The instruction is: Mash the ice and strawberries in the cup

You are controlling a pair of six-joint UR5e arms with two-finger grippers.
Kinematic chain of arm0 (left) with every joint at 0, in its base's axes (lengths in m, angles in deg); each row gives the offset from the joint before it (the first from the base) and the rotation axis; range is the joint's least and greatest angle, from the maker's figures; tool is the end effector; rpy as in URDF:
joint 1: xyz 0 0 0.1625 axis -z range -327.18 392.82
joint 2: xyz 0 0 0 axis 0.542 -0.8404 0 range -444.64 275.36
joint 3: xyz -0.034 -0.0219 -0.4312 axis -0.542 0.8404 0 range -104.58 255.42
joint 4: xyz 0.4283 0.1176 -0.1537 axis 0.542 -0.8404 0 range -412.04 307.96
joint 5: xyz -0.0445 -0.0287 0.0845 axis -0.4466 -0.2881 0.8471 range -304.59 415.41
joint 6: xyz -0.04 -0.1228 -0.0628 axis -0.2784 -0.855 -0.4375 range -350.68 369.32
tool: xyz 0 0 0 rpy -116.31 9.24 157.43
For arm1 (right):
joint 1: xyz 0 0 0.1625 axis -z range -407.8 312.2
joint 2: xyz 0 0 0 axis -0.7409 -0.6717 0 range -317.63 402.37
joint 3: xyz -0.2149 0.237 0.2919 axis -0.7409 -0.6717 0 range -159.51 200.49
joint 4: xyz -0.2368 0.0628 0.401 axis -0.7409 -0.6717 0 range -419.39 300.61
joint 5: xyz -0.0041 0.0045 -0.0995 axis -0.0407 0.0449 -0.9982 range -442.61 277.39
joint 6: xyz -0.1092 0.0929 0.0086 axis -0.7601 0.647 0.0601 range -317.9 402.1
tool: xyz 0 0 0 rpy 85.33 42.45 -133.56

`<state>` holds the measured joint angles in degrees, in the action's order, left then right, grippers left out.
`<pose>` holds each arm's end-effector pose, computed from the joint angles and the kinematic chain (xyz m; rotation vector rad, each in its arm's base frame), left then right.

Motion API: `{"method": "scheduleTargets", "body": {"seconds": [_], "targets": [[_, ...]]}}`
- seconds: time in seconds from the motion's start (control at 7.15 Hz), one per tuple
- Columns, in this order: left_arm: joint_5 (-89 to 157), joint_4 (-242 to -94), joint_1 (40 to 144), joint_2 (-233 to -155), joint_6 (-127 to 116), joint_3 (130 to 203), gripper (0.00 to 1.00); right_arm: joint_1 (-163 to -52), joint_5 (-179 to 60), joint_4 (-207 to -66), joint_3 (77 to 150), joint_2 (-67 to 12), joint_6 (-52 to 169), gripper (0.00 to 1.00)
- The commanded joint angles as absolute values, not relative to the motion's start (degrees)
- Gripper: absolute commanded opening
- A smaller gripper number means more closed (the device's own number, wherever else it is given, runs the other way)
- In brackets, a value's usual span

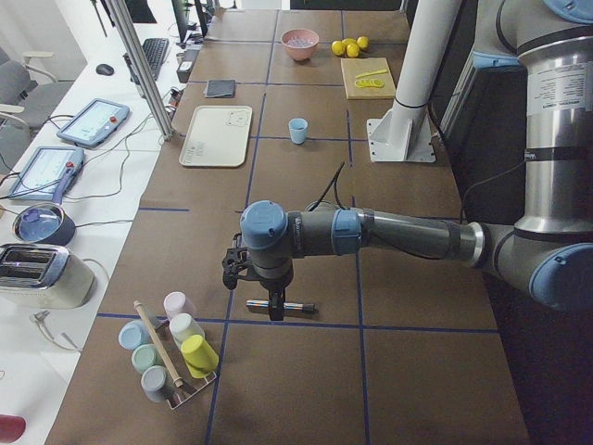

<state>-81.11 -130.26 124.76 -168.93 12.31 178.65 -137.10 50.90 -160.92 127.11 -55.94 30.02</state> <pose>-0.0458 -0.4946 0.6404 -0.0352 0.8137 -0.0129 0.0286 -0.4773 0.6356 0.0220 -0.7620 -0.1908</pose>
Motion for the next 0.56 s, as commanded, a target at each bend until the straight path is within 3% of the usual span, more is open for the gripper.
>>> {"method": "scheduleTargets", "body": {"seconds": [0.0,0.42], "targets": [[-81.08,-130.44,124.75,-168.49,12.40,178.17,1.00,-137.10,50.89,-160.99,126.84,-55.98,30.06,1.00],[-80.82,-130.44,124.75,-168.93,12.40,177.73,1.00,-137.10,50.89,-160.90,127.01,-55.98,30.06,1.00]]}}
